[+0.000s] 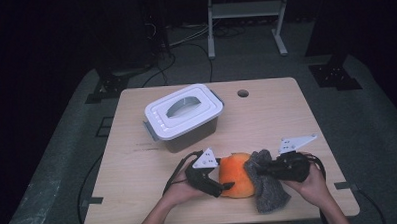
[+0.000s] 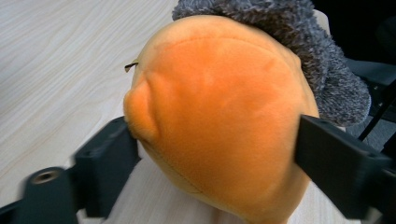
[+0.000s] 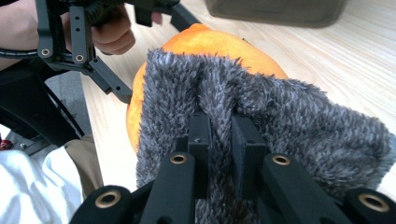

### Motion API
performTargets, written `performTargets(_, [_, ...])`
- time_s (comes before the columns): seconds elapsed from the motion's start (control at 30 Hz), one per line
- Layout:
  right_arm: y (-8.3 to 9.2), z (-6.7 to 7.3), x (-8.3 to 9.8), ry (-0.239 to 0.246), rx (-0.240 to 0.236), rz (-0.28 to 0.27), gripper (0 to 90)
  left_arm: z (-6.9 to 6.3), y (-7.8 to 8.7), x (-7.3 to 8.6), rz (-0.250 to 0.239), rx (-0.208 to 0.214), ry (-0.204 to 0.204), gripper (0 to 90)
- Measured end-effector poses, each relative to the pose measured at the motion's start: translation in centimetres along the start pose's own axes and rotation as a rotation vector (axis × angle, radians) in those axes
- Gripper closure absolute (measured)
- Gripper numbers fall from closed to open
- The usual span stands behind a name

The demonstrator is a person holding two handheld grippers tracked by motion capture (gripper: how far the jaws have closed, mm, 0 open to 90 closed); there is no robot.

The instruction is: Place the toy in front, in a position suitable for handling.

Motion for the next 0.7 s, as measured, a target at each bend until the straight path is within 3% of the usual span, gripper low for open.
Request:
performTargets(0.17, [0.7,0.7,-0.8,0.018,0.012,-0.032,79.7,-0.3,0.1,-0.5,-0.013,-0.017,0.010,25.8])
performTargets(0.23, [0.9,1.6,-1.6,0.027,-0.027,-0.074,79.7,-0.4,0.0,-0.7,-0.024,-0.026,0.014,26.2])
performTargets(0.3, [0.7,2.3,-2.0,0.054,-0.039,-0.076,79.6,-0.7,-0.1,-1.0,-0.025,-0.035,0.008,26.2])
performTargets(0.37, [0.0,2.8,-2.0,0.087,-0.021,-0.044,79.4,-0.7,-0.1,-1.0,-0.019,-0.043,0.009,26.1])
performTargets(0.43, [-0.3,2.5,-1.7,0.088,-0.015,-0.033,79.4,-0.7,-0.1,-0.9,-0.025,-0.044,0.020,26.1])
performTargets(0.57, [0.1,1.4,-1.0,0.065,0.010,-0.028,79.5,-0.6,-0.1,-0.8,-0.028,-0.007,0.034,21.8])
performTargets(0.7, [0.5,0.5,-0.6,0.039,0.032,-0.034,79.4,-0.9,-0.2,-0.9,-0.027,0.021,0.008,18.4])
Point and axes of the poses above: each handheld gripper's, and its own axes: y roughly backward along the jaws, x roughly out of its underside, z roughly to its left, the point moved 3 cm from there along -y, roughly forward along the jaws, and after that the axes turned 6 degrees about -z, right-handed, at the moved point
